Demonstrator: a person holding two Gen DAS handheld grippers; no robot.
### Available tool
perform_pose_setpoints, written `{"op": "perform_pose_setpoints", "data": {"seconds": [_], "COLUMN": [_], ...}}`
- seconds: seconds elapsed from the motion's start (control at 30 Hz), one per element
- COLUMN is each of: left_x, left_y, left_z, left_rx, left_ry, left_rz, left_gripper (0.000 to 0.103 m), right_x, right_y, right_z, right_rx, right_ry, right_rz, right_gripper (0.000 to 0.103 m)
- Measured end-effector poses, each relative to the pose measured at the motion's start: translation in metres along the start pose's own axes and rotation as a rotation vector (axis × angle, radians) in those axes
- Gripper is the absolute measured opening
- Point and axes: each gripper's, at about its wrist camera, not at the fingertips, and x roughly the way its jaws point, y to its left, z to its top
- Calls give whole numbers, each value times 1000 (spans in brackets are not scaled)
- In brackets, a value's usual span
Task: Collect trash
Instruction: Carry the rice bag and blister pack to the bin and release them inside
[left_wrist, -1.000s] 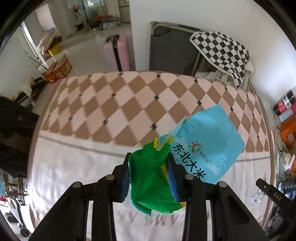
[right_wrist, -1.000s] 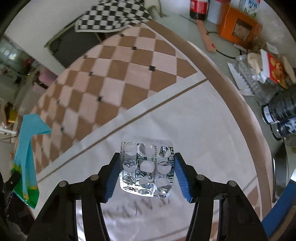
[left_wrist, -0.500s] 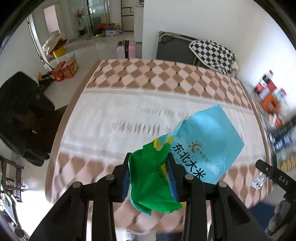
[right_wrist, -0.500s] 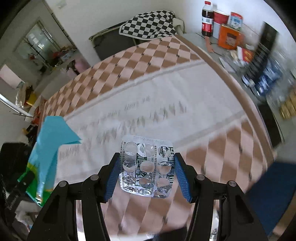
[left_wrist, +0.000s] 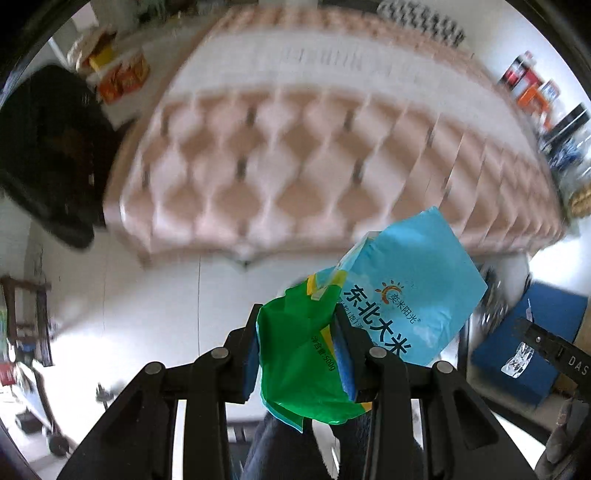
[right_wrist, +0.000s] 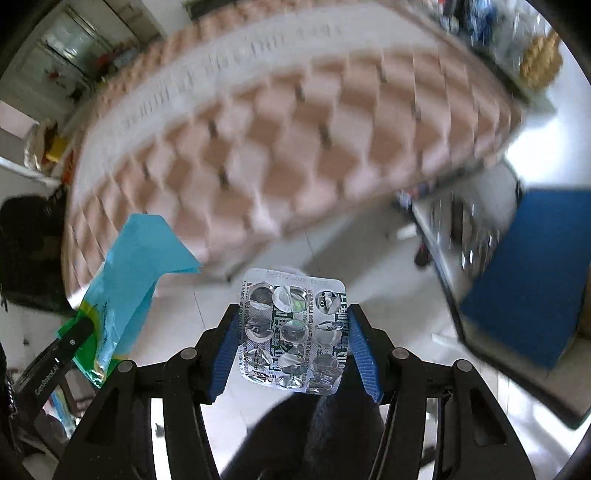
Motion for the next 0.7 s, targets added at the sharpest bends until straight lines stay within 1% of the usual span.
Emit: {"op": "perform_pose_setpoints", "data": {"seconds": [0.07,0.1,0.13,0.2,0.23,0.33,0.37,0.43,0.47,0.5,0.57,0.63,0.67,0.7], "left_x": [30,48,73,109,141,218,235,286,299,317,347,376,380,388], "left_y": [6,9,10,12,13,19,20,22,21,21,19,17,15,19], "left_z": [-21,-30,-38,-46,-48,-49,-50,-45,-45,-43,-43,-41,-40,-39], "left_rx": [-30,-46,-63,-88,-106,-154,-159,-180,-182,-184,-183,-187,-192,-200], "left_ry": [68,98,133,161,185,226,237,259,263,269,285,303,304,306], "left_rz": [5,3,9,14,27,13,6,-12,-10,-5,-20,-40,-50,-63], "left_gripper": [32,32,32,32,32,33,34,35,35,35,36,51,68,81], "right_x": [30,51,70,112,126,195,216,249,272,284,320,344,360,371], "right_y": [-8,-13,-17,-22,-23,-29,-29,-28,-28,-27,-27,-24,-23,-21], "right_z": [-18,-26,-32,-38,-38,-34,-32,-25,-22,-21,-14,-11,-10,-9], "right_rx": [0,-4,-10,-13,-16,-15,-16,-17,-21,-22,-26,-35,-44,-48], "right_ry": [54,83,107,143,155,181,183,187,188,191,202,206,209,210], "right_rz": [-7,-13,-18,-17,-21,-16,-20,-8,-14,-6,3,20,20,23], "right_gripper": [59,59,59,59,59,59,59,59,59,59,59,59,59,59]}}
